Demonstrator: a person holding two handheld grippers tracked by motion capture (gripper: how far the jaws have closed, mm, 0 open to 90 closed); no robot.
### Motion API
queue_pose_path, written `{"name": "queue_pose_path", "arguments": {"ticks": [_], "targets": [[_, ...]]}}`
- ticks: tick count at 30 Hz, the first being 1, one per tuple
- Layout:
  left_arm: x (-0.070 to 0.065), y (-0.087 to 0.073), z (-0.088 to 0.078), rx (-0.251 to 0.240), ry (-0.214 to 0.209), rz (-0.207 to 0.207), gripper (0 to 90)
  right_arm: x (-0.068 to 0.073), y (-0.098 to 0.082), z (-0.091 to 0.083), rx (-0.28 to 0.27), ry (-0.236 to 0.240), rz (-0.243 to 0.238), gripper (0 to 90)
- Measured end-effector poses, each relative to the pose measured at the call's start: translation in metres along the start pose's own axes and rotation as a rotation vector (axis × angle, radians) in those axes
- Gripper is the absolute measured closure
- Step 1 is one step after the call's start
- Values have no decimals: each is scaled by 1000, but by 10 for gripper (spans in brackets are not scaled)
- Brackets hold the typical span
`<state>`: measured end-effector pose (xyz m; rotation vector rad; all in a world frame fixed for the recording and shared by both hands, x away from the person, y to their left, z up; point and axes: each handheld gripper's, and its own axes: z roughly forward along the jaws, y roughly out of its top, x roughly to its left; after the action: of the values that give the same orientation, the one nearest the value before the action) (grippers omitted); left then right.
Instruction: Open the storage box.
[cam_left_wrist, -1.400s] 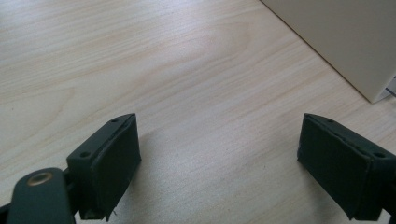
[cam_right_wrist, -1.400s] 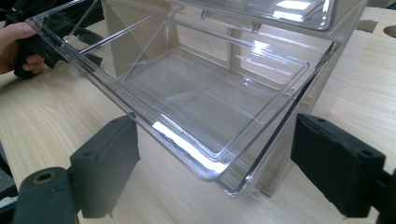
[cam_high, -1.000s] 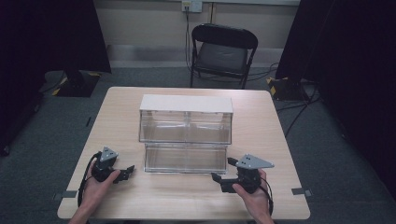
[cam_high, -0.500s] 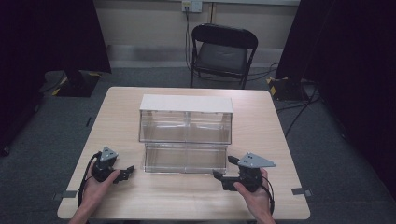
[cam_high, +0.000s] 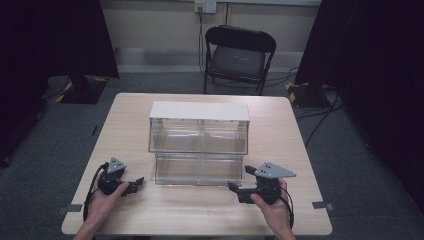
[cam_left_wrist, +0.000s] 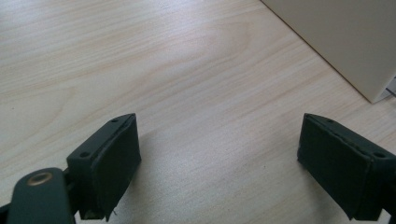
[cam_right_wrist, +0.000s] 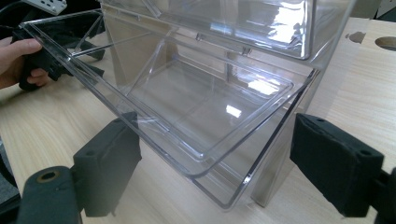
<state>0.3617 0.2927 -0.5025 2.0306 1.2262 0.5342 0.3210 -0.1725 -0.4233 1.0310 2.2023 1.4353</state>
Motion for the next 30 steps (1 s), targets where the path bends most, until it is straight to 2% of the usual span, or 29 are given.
{"name": "queue_pose_path", "arguments": {"ticks": [6, 24, 30], "targets": [[0, 0, 0, 0, 1, 2, 125, 0, 1, -1, 2, 0, 7, 161], [0, 0, 0, 0, 1, 0, 125, -2, 10, -3, 7, 25, -9, 183], [0, 0, 0, 0, 0, -1, 125, -3, 15, -4, -6, 34, -7, 196]]}}
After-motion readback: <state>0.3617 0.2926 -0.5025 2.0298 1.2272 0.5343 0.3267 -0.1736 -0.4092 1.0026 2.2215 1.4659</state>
